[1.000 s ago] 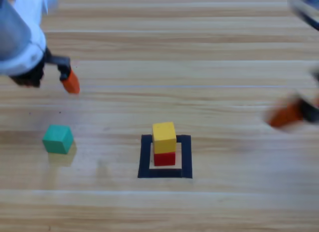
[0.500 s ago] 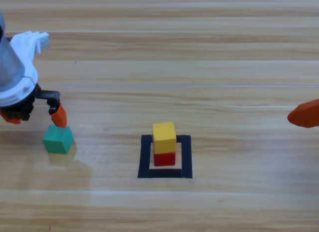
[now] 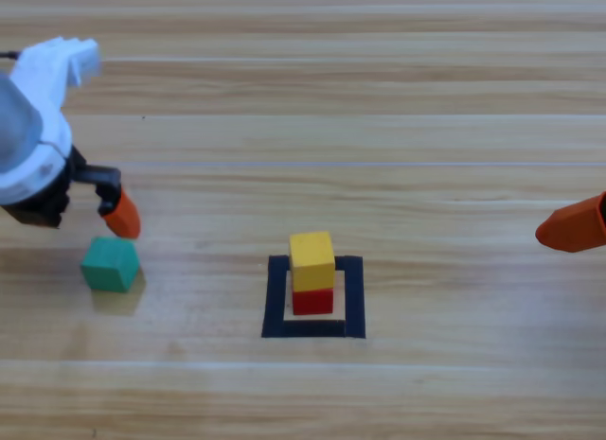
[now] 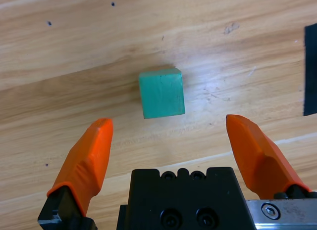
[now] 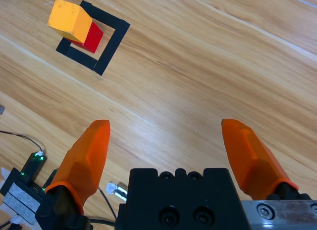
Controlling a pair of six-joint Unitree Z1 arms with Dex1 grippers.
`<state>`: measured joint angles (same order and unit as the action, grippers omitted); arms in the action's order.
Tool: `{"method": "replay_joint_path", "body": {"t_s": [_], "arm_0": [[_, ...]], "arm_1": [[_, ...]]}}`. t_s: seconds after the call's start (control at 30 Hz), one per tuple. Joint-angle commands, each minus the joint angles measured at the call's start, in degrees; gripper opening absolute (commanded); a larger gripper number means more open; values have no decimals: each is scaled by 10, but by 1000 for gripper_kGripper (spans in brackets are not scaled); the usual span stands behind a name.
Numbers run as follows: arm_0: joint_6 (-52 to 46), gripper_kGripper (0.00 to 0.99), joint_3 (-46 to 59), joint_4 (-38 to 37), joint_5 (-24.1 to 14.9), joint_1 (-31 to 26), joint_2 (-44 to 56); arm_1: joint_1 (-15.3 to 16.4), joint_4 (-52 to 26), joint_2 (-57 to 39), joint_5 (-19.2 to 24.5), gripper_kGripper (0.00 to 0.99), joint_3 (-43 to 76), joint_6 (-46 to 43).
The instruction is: Stack the blocks in the rectangular block: red at the bottom, yellow in the middle, green on top
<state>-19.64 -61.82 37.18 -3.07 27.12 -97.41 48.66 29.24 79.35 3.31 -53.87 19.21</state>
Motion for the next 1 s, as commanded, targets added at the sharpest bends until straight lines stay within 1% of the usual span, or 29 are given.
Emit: {"method": "replay_joint_path", "body": {"t_s": [0.03, 0.3, 0.57, 0.7, 0.87, 0.93, 1.0], "arm_0": [[-7, 974, 2, -14, -15, 28, -66], [-8, 969, -9, -23, -40, 28, -111], [-12, 956, -16, -34, -50, 29, -142], [-19, 933, -15, -42, -62, 35, -149], [-18, 930, -15, -42, -65, 35, -153], [-16, 907, -15, -42, -63, 34, -152], [-15, 905, -14, -41, -61, 34, -150]], "arm_1": [[-15, -9, 25, -3, 990, 11, 1], [-15, -10, 29, -2, 990, 9, 1], [-14, -10, 36, -1, 990, 6, 1], [-14, -10, 40, 2, 990, 6, 1], [-14, -10, 42, 7, 990, 7, 1], [-14, -10, 42, 8, 990, 8, 1], [-14, -10, 42, 8, 990, 9, 0]]}}
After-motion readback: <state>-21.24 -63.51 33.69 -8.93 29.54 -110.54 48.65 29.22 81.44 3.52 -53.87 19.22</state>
